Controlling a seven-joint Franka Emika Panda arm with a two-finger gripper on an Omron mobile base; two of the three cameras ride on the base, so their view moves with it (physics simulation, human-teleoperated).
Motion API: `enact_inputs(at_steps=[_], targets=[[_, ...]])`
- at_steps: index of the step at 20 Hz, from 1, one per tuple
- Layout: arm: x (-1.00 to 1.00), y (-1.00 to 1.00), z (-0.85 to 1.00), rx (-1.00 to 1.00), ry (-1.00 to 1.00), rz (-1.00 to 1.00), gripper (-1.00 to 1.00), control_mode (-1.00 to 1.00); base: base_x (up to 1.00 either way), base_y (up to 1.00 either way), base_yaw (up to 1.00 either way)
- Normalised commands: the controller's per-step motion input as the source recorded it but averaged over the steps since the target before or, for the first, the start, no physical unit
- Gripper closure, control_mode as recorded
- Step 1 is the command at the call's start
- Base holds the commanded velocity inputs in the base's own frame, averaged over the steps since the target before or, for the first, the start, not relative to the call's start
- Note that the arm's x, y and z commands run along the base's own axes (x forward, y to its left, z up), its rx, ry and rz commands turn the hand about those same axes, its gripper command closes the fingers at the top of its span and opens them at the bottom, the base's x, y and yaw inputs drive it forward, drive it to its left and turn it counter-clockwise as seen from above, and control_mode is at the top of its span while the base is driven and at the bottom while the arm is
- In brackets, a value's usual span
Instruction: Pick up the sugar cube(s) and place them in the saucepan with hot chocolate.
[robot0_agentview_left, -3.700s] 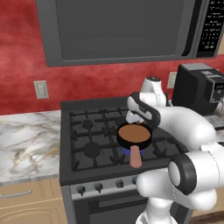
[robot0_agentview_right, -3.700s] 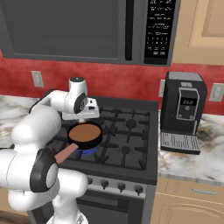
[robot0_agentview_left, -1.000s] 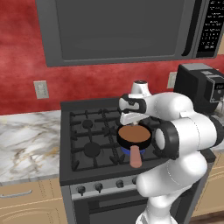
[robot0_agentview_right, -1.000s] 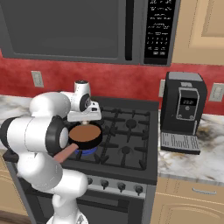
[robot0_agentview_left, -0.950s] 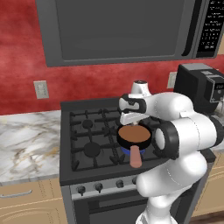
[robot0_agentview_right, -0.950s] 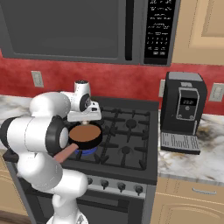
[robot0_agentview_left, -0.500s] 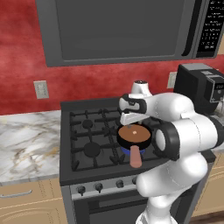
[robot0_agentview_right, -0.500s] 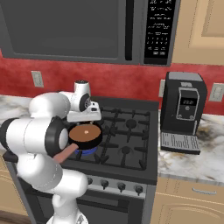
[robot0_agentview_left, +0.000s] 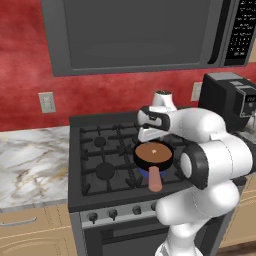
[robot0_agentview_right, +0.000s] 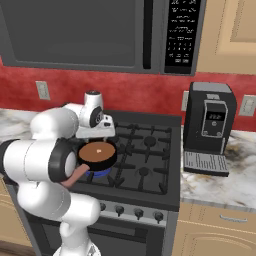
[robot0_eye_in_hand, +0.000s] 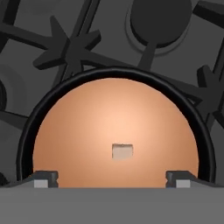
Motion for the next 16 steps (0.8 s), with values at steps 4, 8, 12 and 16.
enact_inputs(at_steps=[4,8,12,16], targets=[[-0.05,0.00,0.23,0.09,-0.11,0.00,-1.00,-1.00,0.00,0.00,0.00],[-0.01,0.00,0.24,0.08,-0.08,0.00,-1.00,-1.00,0.00,0.00,0.00],[-0.08,0.00,0.24,0.09,-0.10,0.00,-1.00,-1.00,0.00,0.00,0.00],[-0.23,-0.01,0.15,0.10,-0.14,0.00,-1.00,-1.00,0.00,0.00,0.00]])
